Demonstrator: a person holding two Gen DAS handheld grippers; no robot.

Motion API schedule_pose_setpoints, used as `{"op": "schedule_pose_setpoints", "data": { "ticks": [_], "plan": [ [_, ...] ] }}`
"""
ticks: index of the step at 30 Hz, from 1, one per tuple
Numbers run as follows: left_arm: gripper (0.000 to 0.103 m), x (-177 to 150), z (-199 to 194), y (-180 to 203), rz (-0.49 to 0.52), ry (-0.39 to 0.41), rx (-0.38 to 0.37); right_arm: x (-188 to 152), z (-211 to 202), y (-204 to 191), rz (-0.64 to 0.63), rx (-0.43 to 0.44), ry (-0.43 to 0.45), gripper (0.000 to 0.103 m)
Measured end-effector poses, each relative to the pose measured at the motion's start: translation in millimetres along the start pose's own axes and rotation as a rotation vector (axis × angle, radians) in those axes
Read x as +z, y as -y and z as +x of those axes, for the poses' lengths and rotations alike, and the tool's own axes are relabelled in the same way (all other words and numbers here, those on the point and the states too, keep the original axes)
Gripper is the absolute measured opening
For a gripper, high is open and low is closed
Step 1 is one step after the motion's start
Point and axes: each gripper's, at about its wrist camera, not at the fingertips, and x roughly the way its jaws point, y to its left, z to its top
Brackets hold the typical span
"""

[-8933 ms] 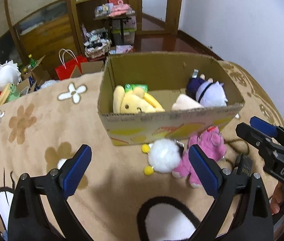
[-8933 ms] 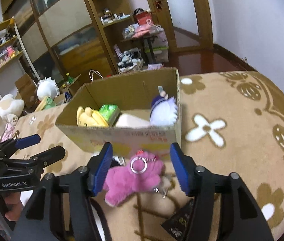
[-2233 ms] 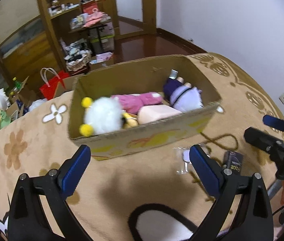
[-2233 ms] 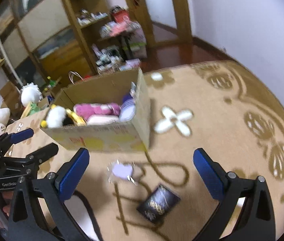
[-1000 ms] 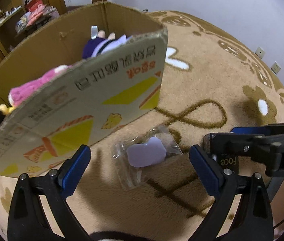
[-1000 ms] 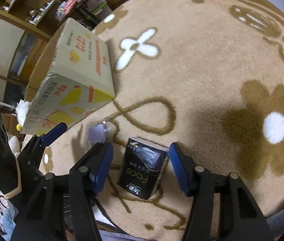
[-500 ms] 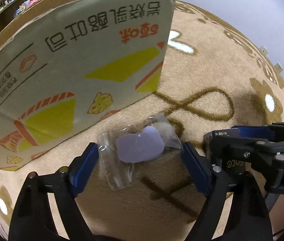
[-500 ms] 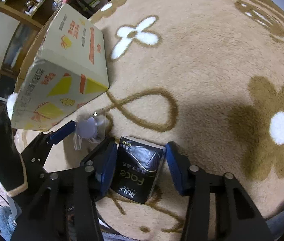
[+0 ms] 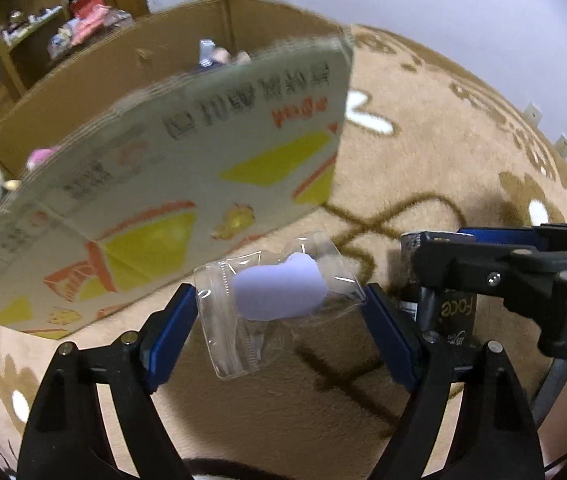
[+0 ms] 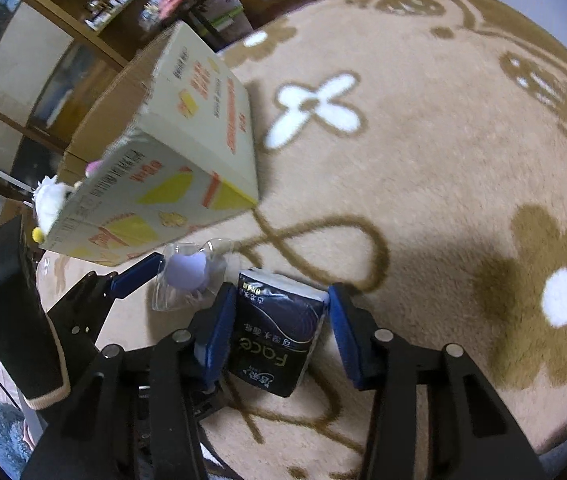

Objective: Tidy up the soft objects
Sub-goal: 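Carry bag and tissue pack into the box and open both tools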

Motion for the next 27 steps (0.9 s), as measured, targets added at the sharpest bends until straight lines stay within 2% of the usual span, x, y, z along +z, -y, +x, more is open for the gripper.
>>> {"op": "schedule_pose_setpoints", "data": {
  "ticks": [11, 20, 27],
  "plan": [
    [0.082, -5.1, -56.2, -16.6, -0.033, 0.140, 0.059, 3.2, -39.6, -14.4, -0.104, 0.069, 0.183, 0.049],
    [0.082, -2.2, -134.3, -36.1, -0.118, 0.402, 0.198, -7.9, -93.7, -39.3, -0.223, 0.117, 0.440, 0.049],
    [0.082, -4.4, -169.5, -56.5, -0.163, 0.487, 0.283, -8.9, -124.8, -61.0, -0.307, 0.144, 0.595, 0.049]
  ]
}}
